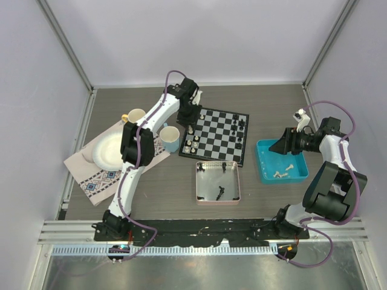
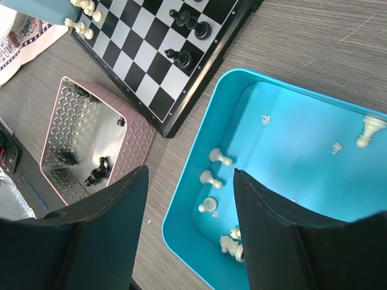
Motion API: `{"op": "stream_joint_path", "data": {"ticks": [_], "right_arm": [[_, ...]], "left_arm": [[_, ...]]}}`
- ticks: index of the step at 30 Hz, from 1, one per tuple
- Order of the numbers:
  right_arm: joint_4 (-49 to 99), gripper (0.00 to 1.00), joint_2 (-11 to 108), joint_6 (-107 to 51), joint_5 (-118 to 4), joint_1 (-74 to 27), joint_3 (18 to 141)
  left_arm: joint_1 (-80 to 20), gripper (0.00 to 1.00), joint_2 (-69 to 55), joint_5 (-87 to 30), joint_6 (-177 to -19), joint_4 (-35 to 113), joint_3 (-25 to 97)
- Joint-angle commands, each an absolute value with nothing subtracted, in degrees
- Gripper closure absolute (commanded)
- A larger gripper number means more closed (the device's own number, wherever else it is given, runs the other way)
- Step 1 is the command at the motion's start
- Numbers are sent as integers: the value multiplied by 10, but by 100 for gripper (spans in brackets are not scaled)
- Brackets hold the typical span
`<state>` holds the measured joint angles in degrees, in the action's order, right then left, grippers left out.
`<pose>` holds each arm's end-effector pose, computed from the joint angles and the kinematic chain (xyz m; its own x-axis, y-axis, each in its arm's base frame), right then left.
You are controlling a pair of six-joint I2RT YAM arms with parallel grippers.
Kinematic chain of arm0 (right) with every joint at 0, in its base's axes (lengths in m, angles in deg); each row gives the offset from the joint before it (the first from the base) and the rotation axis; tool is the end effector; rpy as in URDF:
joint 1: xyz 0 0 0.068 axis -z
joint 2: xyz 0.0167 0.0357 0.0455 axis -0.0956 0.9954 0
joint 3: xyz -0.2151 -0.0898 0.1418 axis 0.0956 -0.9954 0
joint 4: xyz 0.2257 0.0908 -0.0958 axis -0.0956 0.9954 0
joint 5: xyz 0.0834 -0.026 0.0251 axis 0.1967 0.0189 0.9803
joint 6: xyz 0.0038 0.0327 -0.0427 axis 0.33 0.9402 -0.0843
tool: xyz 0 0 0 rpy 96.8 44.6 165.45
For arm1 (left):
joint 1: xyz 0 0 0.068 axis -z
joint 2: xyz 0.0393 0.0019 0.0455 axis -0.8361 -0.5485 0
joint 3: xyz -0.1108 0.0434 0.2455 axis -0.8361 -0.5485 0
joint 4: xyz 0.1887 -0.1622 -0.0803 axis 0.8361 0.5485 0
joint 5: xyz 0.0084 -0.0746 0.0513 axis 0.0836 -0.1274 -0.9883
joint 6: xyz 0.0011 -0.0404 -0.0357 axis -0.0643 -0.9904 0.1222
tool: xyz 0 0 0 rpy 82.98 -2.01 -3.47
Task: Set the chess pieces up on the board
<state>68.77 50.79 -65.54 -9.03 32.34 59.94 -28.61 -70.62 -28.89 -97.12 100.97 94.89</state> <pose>0.2501 -0.0936 0.2293 -0.7331 0.0490 -0.6783 -0.4177 0.7546 0.5060 0.4487 -0.2453 0.2103 -0.8960 0.2770 -0.3470 0.3566 0.9146 -0.1908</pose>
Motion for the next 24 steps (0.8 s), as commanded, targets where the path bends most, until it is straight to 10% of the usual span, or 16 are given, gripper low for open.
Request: {"op": "stream_joint_path", "data": {"ticks": [1,24], "right_arm": [[691,36,507,-672,-71,326,616],[739,35,405,-723,-152,325,668]], "left_arm": [[-285,47,-697,-276,-987,994,972],[-338,1,-281,-278,-1009,657,630]]}}
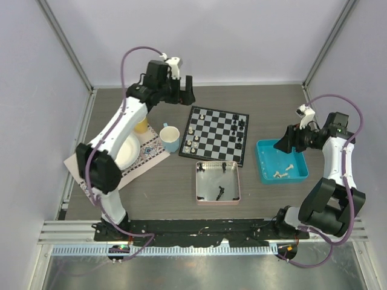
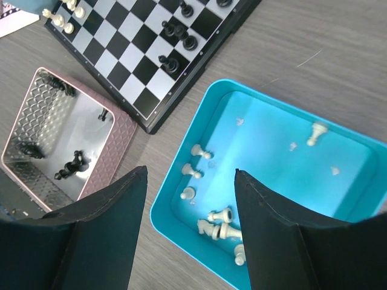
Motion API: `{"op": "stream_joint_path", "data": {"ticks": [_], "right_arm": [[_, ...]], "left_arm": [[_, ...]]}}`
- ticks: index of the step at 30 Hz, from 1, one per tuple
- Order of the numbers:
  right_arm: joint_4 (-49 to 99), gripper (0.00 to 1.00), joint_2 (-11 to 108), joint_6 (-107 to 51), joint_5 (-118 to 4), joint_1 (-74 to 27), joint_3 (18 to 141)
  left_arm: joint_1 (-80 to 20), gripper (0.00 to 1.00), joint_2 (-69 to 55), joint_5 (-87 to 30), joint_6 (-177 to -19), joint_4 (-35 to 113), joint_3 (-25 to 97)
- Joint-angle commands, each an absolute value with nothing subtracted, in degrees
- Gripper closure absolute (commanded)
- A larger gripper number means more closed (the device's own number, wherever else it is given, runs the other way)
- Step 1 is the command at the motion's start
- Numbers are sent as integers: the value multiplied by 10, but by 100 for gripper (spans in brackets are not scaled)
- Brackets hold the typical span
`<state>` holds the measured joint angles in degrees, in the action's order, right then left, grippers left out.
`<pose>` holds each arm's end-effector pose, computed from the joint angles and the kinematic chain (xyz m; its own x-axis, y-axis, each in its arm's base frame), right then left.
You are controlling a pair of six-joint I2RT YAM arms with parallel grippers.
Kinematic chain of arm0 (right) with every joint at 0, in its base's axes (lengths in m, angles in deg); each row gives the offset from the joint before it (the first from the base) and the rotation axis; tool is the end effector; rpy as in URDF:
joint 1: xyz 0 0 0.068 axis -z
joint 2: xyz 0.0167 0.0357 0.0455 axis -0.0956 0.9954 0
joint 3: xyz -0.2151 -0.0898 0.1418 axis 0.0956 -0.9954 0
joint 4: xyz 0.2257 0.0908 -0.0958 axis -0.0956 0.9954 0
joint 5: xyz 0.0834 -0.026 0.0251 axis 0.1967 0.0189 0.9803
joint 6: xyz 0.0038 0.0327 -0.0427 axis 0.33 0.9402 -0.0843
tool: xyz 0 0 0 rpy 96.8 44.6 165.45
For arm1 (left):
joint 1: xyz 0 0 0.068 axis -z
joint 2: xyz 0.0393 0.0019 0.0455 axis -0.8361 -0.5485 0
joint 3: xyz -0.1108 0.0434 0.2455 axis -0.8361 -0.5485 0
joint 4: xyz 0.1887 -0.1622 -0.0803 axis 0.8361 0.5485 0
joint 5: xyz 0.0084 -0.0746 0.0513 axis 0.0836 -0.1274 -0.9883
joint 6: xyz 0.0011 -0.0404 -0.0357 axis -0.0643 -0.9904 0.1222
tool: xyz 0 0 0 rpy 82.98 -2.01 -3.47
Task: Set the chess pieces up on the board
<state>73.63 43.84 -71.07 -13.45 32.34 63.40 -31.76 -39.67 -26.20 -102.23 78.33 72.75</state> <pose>0.2352 -0.0879 0.2703 -0.6511 -0.0844 -0.7543 -0.4847 0.8110 0.3275 0.3905 -0.1890 0.3628 -0.6655 0.0207 -0.7461 0.3840 0.8667 -0.3184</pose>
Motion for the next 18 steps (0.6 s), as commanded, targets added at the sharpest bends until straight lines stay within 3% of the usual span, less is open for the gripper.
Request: {"op": "stream_joint_path", "data": {"ticks": [1,4,7,18], "right_arm": [[741,35,404,-723,-153,326,669],[747,35,396,-719,-160,326,670],[745,35,391,-698,-193,325,668],[638,44,404,-607,-389,305,610]], "left_arm": [[-344,0,-260,-280,-1013,636,603],[-381,0,-178,-261,-1049,561,501],[-427,0,-120,-167,-1099,499,412],[-443,1,-59,-24,-1124,499,323]]}}
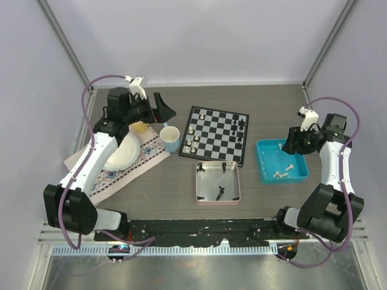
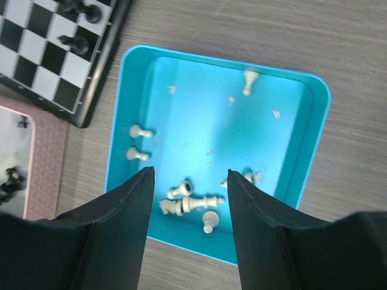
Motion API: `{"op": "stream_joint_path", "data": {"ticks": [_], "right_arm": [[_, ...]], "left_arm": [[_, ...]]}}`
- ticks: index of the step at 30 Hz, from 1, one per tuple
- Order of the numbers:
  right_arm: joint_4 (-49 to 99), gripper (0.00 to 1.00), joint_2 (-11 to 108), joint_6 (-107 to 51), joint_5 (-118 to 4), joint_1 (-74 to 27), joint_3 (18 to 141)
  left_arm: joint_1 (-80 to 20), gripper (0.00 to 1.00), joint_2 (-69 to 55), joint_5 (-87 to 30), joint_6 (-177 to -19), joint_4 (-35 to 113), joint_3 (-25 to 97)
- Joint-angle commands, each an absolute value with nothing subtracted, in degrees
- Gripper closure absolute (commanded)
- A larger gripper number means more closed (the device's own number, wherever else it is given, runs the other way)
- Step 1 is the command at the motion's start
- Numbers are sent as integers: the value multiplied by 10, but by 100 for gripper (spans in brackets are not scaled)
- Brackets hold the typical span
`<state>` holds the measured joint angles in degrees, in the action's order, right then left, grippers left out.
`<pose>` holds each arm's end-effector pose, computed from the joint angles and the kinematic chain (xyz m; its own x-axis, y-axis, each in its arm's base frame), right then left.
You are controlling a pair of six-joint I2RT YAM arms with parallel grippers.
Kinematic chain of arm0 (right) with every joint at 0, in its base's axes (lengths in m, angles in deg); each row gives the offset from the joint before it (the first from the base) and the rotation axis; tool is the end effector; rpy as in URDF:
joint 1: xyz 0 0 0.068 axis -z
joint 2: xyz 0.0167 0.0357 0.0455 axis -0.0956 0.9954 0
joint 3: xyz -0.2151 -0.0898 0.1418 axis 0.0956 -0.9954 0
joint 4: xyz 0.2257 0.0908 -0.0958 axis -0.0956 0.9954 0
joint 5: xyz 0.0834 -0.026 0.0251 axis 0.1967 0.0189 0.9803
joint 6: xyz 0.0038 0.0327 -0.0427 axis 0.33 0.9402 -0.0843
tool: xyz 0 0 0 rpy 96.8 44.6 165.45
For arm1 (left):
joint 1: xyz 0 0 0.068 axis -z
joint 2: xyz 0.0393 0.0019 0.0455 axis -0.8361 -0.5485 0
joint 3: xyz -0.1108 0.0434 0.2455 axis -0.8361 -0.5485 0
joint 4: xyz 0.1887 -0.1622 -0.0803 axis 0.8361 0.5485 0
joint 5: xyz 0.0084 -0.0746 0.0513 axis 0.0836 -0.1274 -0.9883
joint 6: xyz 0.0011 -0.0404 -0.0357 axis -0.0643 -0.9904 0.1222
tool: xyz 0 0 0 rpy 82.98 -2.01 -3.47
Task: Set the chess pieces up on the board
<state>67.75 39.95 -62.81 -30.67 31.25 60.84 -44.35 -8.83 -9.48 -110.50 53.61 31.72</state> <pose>0.2311 -0.0894 0.2709 -0.7210 -0.0831 -0.6880 -0.2753 0.9454 0.1743 0.3005 -0.0827 0.3505 -0.5776 -0.2398 -0.7803 0.4065 0.7445 -0.5296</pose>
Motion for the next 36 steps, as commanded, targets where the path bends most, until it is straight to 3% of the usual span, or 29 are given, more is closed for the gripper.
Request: {"op": "stream_joint_path", "data": {"ticks": [1,8,23,36], "right_arm": [[649,46,422,-617,-398,300,623],[819,55,517,-718,-491,274,695],[677,59,583,-637,-645,220,615],[662,81,634,-611,-613,220,617]], "left_arm": [[-443,0,-59,-7,-1126,498,324],[-441,0,-72,29,-1146,466,306],[-442,0,-90,33,-1163,441,283],[-442,0,-85,32,-1156,449,277]]}}
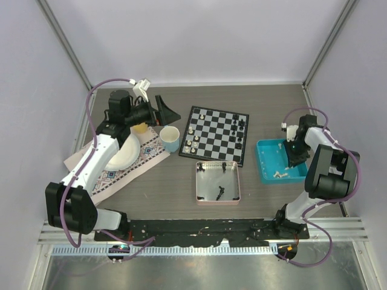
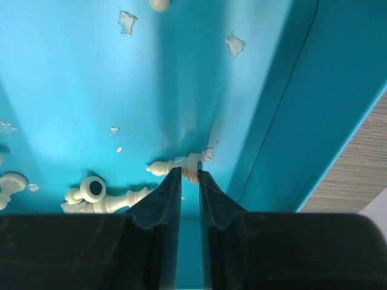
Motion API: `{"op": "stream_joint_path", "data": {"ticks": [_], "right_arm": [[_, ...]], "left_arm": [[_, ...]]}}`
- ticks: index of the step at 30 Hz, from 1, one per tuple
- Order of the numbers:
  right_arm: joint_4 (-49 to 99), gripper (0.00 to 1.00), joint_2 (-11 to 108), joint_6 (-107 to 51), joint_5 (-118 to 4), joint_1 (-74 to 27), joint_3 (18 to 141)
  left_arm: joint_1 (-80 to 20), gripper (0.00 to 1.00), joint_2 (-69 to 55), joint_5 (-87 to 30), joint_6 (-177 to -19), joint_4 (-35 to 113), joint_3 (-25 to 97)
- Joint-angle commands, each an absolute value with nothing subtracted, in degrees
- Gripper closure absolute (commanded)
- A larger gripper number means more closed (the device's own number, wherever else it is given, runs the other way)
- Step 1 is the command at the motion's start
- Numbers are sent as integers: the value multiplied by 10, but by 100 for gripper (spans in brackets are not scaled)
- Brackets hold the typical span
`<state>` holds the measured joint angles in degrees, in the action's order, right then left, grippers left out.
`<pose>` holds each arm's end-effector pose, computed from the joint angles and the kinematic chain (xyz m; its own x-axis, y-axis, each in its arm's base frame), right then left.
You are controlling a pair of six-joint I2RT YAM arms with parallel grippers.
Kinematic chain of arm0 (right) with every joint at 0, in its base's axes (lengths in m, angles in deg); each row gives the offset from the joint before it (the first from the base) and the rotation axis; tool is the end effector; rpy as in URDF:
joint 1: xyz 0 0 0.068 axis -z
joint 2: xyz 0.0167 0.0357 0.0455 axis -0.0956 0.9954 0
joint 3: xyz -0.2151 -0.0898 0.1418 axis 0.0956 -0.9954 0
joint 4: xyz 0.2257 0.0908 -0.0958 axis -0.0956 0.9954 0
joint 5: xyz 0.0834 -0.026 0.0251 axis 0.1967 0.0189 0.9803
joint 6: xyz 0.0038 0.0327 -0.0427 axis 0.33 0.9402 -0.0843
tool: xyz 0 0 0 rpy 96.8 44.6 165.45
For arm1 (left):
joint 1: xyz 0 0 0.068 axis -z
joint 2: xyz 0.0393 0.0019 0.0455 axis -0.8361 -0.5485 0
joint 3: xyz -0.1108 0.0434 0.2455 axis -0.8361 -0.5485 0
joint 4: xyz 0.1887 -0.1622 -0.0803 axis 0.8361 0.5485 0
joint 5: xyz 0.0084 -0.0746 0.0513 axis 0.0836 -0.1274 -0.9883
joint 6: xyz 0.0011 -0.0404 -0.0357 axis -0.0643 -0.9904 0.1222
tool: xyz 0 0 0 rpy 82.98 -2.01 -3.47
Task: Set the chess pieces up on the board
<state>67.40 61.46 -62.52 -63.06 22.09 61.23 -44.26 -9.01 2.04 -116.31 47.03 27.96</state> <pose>0.2802 -0.0824 0.1726 -0.9634 -0.1968 -0.1819 -0.1884 0.9801 -0.0629 0.2987 -0.0889 0.3392 -0.6481 -0.2508 -0.7190 0.4886 0.5873 -0.6453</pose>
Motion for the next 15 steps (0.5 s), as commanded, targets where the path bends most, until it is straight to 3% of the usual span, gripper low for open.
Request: {"op": "stream_joint_path", "data": {"ticks": [1,5,15], "right_arm": [[662,83,634,-611,-609,220,617],[663,94,630,-604,-587,220,619],[659,99,597,-582,-504,221,619]], "left_arm": [[-442,0,-84,34,-1158,449,278],[-440,0,-89,56,-1166,442,281],[-328,0,-151,69,-1145,453,339]]}}
